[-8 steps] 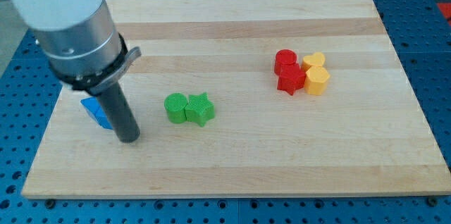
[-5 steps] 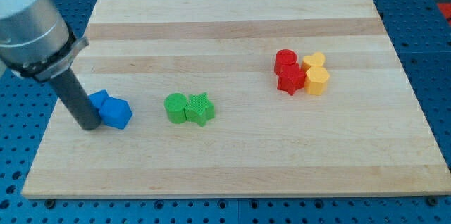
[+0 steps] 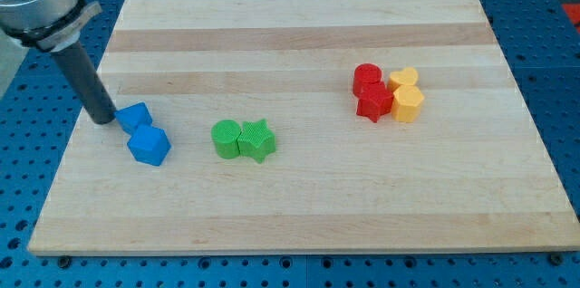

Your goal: Slide the blue triangle towards up

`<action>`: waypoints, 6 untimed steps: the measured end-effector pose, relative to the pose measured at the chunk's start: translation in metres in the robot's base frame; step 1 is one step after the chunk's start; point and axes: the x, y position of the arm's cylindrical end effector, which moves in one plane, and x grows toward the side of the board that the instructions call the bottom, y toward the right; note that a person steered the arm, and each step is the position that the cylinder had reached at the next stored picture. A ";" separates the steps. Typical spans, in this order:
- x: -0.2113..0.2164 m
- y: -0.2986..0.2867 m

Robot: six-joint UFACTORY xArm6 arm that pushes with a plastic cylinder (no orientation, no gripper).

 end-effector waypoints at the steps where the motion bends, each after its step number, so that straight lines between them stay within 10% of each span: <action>1: 0.013 -0.019; 6: -0.023 0.105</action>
